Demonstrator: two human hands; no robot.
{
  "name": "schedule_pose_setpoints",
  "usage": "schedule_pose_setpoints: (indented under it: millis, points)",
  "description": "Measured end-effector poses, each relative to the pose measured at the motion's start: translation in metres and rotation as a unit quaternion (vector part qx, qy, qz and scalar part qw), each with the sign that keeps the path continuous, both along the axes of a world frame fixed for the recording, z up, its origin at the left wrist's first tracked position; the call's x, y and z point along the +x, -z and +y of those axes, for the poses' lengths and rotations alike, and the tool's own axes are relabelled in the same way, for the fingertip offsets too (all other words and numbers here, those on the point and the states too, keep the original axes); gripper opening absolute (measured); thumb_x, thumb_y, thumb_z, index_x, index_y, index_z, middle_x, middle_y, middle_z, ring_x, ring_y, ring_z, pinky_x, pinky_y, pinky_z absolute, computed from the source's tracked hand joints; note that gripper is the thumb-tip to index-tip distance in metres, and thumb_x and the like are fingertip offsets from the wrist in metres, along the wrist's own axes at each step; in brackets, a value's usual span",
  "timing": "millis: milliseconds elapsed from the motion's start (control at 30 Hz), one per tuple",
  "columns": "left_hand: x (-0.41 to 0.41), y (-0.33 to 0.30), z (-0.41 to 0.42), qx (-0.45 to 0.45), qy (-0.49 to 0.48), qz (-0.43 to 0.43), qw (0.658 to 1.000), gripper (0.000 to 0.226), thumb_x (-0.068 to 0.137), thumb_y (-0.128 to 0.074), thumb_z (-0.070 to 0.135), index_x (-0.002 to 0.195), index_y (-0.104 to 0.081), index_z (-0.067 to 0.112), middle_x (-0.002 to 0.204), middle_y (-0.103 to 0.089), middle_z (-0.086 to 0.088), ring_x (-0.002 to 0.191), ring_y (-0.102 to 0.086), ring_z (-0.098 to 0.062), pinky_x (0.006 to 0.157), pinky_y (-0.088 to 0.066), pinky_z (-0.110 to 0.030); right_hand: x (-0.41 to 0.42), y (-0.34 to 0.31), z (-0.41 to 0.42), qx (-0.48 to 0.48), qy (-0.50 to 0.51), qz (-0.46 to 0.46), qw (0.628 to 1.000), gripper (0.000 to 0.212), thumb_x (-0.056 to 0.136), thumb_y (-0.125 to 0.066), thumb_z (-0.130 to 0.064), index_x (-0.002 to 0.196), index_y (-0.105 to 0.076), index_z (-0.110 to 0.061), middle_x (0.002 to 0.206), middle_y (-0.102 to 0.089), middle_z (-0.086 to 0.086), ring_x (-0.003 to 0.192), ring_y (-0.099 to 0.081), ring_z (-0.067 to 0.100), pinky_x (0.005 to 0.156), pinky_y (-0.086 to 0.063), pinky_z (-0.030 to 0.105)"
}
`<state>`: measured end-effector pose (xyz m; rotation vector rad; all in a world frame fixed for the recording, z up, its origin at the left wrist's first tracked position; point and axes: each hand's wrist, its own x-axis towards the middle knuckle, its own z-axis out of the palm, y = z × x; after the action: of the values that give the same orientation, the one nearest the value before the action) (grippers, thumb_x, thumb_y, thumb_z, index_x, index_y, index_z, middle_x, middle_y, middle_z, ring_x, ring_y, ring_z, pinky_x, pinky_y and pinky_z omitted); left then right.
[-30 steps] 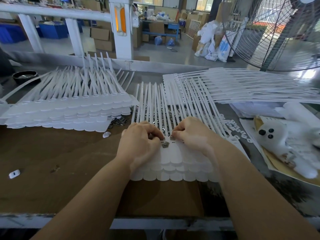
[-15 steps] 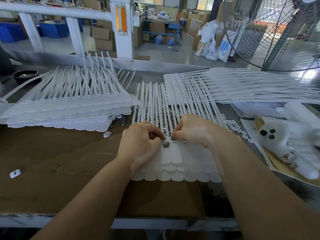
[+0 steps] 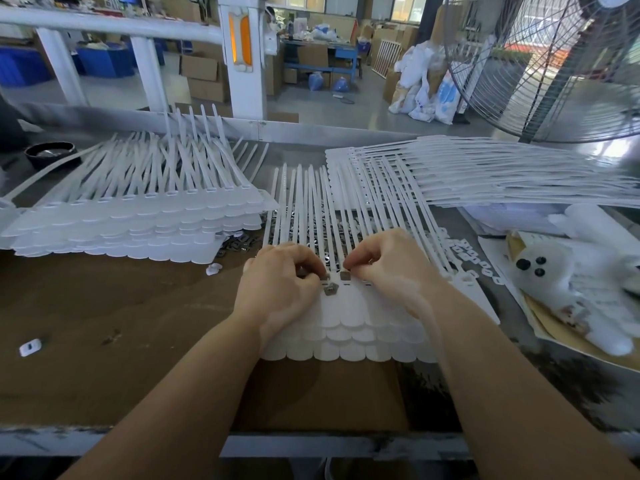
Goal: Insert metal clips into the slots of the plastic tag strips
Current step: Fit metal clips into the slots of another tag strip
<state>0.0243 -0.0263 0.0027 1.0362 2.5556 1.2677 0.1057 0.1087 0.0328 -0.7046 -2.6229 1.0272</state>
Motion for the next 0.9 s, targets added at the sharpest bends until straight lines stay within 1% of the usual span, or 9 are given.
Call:
schedule_pose_setpoints:
  millis: [67, 167, 267, 367, 467, 533, 633, 733, 900]
  points:
    - [0.000, 0.000, 0.000, -0.001, 0.000, 0.002, 1.000, 0.028, 0.079, -0.059, 0.013, 0.064, -0.061, 0.037, 0.081, -0.061, 0.017, 0.093, -0.055, -0.012, 0.093, -0.043, -0.044, 0.002, -0.002, -0.001, 0.009, -0.010, -0.009, 1.000, 0.020, 0.084, -0.061, -0.002, 0.086, -0.075, -0.017, 0.084, -0.067, -0.007, 0.080, -0.061, 0.003, 0.072, -0.046, 0.010]
    - [-0.001, -0.001, 0.001, -0.005, 0.002, 0.005, 1.000, 0.028, 0.079, -0.058, 0.014, 0.065, -0.061, 0.037, 0.081, -0.061, 0.018, 0.093, -0.054, -0.011, 0.093, -0.043, -0.045, 0.004, -0.006, -0.003, 0.029, -0.021, -0.032, 0.999, 0.022, 0.088, -0.058, -0.002, 0.088, -0.075, -0.016, 0.103, -0.069, -0.001, 0.093, -0.063, 0.012, 0.088, -0.050, 0.024]
    - [-0.001, 0.000, 0.001, -0.004, 0.001, 0.002, 1.000, 0.028, 0.079, -0.058, 0.014, 0.064, -0.061, 0.037, 0.080, -0.061, 0.018, 0.093, -0.054, -0.012, 0.093, -0.043, -0.045, 0.004, -0.006, -0.006, 0.074, -0.040, -0.062, 0.995, 0.026, 0.090, -0.054, -0.004, 0.089, -0.075, -0.019, 0.109, -0.068, -0.002, 0.097, -0.061, 0.013, 0.094, -0.048, 0.030]
    - [-0.001, 0.001, 0.001, 0.000, -0.002, -0.002, 1.000, 0.027, 0.079, -0.059, 0.014, 0.065, -0.062, 0.037, 0.080, -0.061, 0.018, 0.092, -0.054, -0.011, 0.093, -0.043, -0.044, 0.006, -0.002, -0.008, 0.083, -0.039, -0.030, 0.995, 0.025, 0.089, -0.056, -0.004, 0.088, -0.075, -0.019, 0.098, -0.070, -0.005, 0.088, -0.060, 0.006, 0.089, -0.049, 0.024]
    - [-0.001, 0.000, 0.000, 0.001, -0.001, -0.001, 1.000, 0.027, 0.079, -0.059, 0.015, 0.064, -0.061, 0.038, 0.080, -0.061, 0.017, 0.091, -0.055, -0.011, 0.092, -0.044, -0.045, 0.009, 0.001, -0.010, 0.069, -0.045, 0.032, 0.996, 0.018, 0.085, -0.063, -0.008, 0.089, -0.073, -0.022, 0.083, -0.063, -0.015, 0.077, -0.057, -0.001, 0.074, -0.048, 0.013]
    - [-0.001, 0.000, 0.000, 0.000, -0.002, 0.001, 1.000, 0.029, 0.078, -0.059, 0.015, 0.063, -0.059, 0.039, 0.079, -0.061, 0.017, 0.090, -0.054, -0.011, 0.091, -0.044, -0.046, 0.009, 0.002, -0.013, 0.074, -0.081, 0.045, 0.993, 0.018, 0.081, -0.067, -0.011, 0.084, -0.074, -0.026, 0.075, -0.061, -0.018, 0.072, -0.057, 0.000, 0.066, -0.048, 0.013]
    - [0.000, -0.002, 0.000, 0.000, -0.001, 0.001, 1.000, 0.028, 0.077, -0.059, 0.015, 0.064, -0.059, 0.040, 0.080, -0.061, 0.016, 0.090, -0.054, -0.012, 0.091, -0.044, -0.046, 0.009, 0.004, -0.018, 0.087, -0.127, 0.033, 0.987, 0.012, 0.077, -0.072, -0.015, 0.082, -0.076, -0.025, 0.066, -0.058, -0.018, 0.068, -0.056, 0.001, 0.065, -0.047, 0.012]
    - [0.001, -0.001, -0.001, 0.002, -0.002, 0.000, 1.000, 0.027, 0.076, -0.059, 0.014, 0.064, -0.060, 0.038, 0.079, -0.061, 0.015, 0.090, -0.054, -0.012, 0.090, -0.044, -0.046, 0.008, 0.006, -0.017, 0.092, -0.130, 0.033, 0.987, 0.012, 0.077, -0.073, -0.014, 0.083, -0.076, -0.023, 0.064, -0.055, -0.019, 0.065, -0.053, -0.004, 0.065, -0.043, 0.007]
    - [0.001, -0.002, -0.001, 0.000, -0.003, 0.002, 1.000, 0.026, 0.078, -0.059, 0.016, 0.065, -0.060, 0.039, 0.080, -0.060, 0.015, 0.091, -0.054, -0.012, 0.090, -0.044, -0.046, 0.009, 0.007, -0.016, 0.069, -0.125, 0.040, 0.989, 0.011, 0.075, -0.073, -0.010, 0.076, -0.073, -0.020, 0.073, -0.059, -0.015, 0.067, -0.053, -0.002, 0.065, -0.042, 0.008]
